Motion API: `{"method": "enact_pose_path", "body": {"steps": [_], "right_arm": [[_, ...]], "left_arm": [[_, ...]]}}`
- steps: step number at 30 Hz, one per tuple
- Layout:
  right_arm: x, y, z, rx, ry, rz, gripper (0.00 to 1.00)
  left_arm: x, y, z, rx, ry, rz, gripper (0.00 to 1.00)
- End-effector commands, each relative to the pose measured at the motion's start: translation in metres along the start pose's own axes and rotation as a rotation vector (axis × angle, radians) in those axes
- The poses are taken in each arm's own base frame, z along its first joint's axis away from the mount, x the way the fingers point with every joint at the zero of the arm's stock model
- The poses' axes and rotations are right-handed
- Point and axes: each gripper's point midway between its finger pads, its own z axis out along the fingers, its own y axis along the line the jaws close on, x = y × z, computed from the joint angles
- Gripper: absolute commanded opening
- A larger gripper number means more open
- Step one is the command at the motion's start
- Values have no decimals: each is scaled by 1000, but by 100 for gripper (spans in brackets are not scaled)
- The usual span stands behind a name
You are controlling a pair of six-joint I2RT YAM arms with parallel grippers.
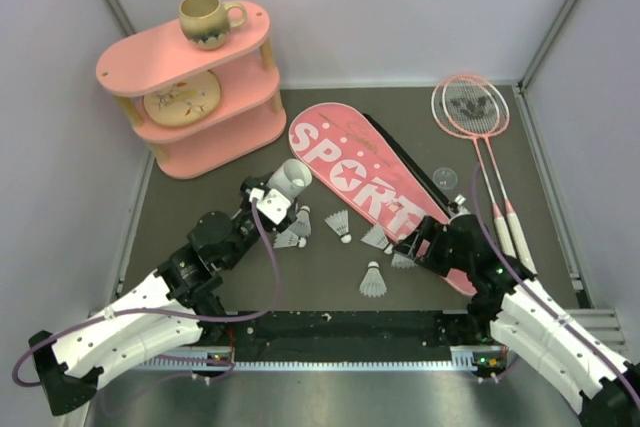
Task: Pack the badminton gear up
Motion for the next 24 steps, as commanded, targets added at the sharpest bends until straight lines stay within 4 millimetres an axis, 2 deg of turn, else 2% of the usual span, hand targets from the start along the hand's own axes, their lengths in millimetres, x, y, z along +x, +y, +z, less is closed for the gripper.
{"method": "enact_pose_path", "body": {"steps": [1,6,10,11,13,15,16,18,21,23,24], "right_arm": [[-17,36,2,-200,-105,107,82],[-19,29,5,-133,-90,130,80],[-8,22,8,-68,-3,-2,80],[-1,16,6,-37,29,-26,80],[-4,19,-1,-25,14,-105,80],[-2,11,-10,34,16,-178,80],[-7,20,-18,27,3,-203,80],[-6,26,-26,37,27,-257,80],[2,26,-34,115,86,-345,73],[5,24,-33,179,116,-376,71],[11,33,-29,167,159,-358,71]], "left_arm": [[-19,9,1,-33,-68,-19,27],[-14,8,2,-36,-57,-15,27],[-19,8,1,-28,-69,-21,27],[-18,7,1,-25,-67,-20,27],[-18,8,0,-31,-68,-21,27],[-18,8,0,-29,-67,-21,27],[-19,8,0,-28,-72,-23,27],[-22,8,-1,-19,-79,-28,27],[-23,9,-3,-26,-84,-31,27],[-22,10,-3,-32,-82,-30,27],[-22,10,-3,-29,-83,-29,27]]}}
